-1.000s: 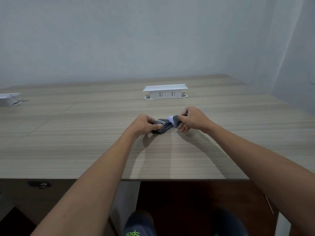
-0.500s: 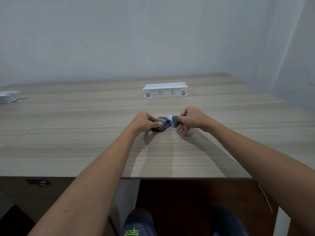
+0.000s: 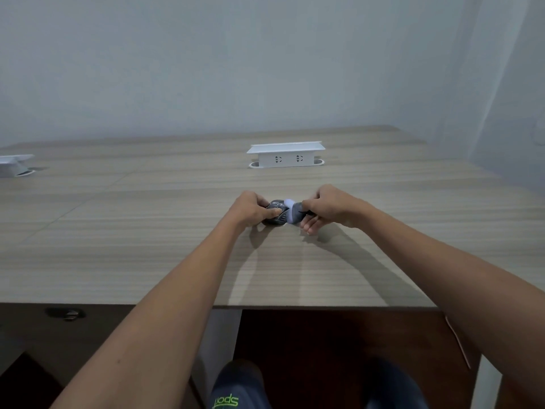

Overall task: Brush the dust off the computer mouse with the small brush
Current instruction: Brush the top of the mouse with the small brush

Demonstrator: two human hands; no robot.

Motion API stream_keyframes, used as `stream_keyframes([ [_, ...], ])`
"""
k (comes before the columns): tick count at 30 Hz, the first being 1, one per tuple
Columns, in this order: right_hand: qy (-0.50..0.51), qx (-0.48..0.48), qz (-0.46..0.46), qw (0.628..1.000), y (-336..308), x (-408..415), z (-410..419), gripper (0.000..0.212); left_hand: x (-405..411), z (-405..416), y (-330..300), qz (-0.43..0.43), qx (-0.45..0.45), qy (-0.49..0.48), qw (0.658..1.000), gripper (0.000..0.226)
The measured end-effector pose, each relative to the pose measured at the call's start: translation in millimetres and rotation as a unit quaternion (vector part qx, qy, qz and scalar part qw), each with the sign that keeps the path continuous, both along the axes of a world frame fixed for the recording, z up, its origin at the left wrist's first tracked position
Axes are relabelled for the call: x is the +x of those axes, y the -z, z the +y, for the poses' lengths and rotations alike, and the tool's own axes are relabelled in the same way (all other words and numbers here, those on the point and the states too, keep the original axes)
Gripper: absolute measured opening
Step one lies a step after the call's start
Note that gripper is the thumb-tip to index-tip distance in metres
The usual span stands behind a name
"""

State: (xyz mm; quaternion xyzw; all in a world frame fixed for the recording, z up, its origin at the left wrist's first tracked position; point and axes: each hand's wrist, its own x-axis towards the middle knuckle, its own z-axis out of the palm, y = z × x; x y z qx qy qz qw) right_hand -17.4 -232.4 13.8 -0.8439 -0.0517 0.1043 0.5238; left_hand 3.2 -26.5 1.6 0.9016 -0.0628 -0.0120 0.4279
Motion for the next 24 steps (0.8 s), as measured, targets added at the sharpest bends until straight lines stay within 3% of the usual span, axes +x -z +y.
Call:
stream_keyframes([
  [3, -0.015, 0.012, 0.042, 0.999, -3, -1, -4, 0.027, 1, -1, 0, 0.002, 0.000, -0.002, 1.000, 0.032],
  [9, 0.063, -0.006, -0.043, 0.997, -1, 1, 2, 0.023, 2, -4, -1, 0.002, 0.000, -0.011, 1.000, 0.034],
  [15, 0.011, 0.023, 0.049, 0.998, -8, -2, 4, 0.026, 4, -2, -1, 0.006, -0.009, -0.008, 1.000, 0.033],
  [20, 0.091, 0.022, -0.013, 0.996, -8, 6, 4, 0.027, 4, -2, 0, 0.011, -0.010, -0.013, 1.000, 0.035],
  [24, 0.055, 0.024, 0.027, 0.998, -10, 4, 10, 0.027, 6, -1, 0, 0.012, -0.016, -0.014, 1.000, 0.035],
])
